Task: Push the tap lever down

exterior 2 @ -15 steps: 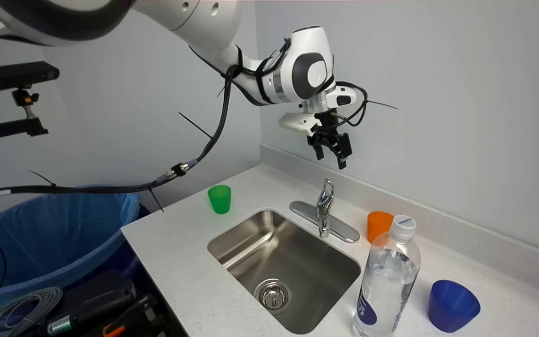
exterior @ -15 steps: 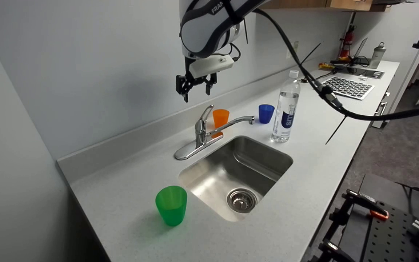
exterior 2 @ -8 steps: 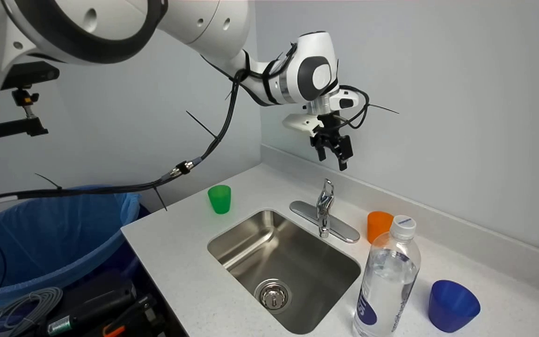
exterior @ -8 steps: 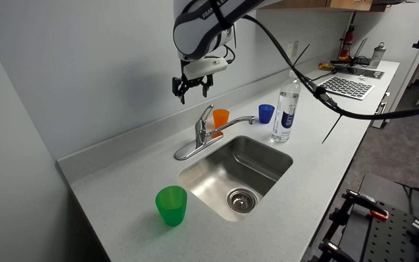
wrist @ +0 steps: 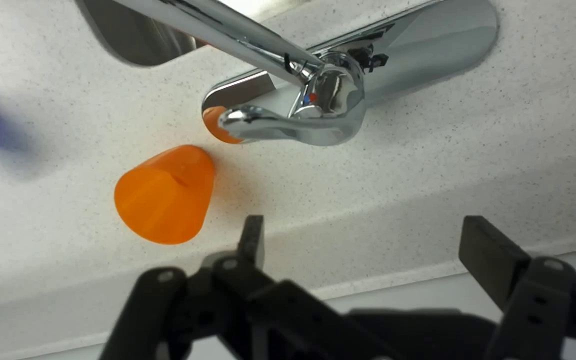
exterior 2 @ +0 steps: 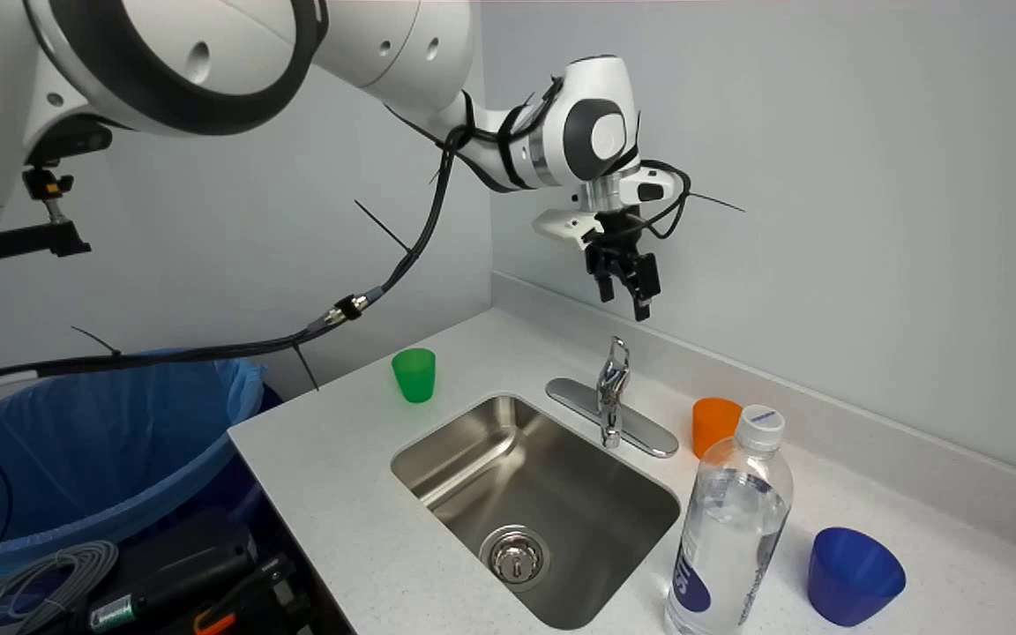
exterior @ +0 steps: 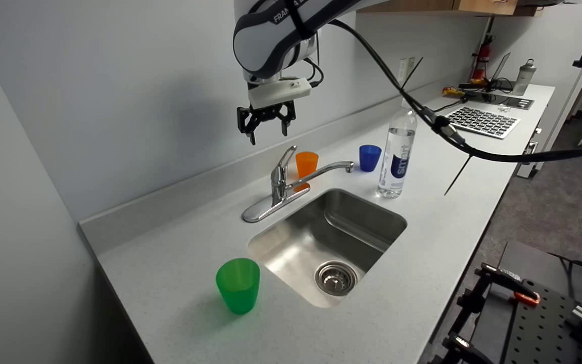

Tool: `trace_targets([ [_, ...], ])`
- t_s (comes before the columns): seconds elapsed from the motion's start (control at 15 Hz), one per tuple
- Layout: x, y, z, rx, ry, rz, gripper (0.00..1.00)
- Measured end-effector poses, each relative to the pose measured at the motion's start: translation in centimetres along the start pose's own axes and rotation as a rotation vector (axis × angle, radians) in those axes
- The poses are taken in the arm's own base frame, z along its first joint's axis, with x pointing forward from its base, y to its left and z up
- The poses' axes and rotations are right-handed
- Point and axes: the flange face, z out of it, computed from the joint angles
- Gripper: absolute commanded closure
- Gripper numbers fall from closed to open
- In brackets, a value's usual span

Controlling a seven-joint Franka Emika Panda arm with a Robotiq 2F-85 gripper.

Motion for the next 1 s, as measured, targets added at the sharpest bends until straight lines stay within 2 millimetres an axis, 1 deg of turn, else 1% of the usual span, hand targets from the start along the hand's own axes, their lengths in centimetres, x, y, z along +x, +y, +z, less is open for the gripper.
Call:
trace_targets([
  [0.73, 0.16, -0.07, 0.09, -0.018, -0.015, 0.007, 0.0],
  [1.0, 0.05, -0.04, 0.76, -0.023, -0.023, 0.004, 0.0],
])
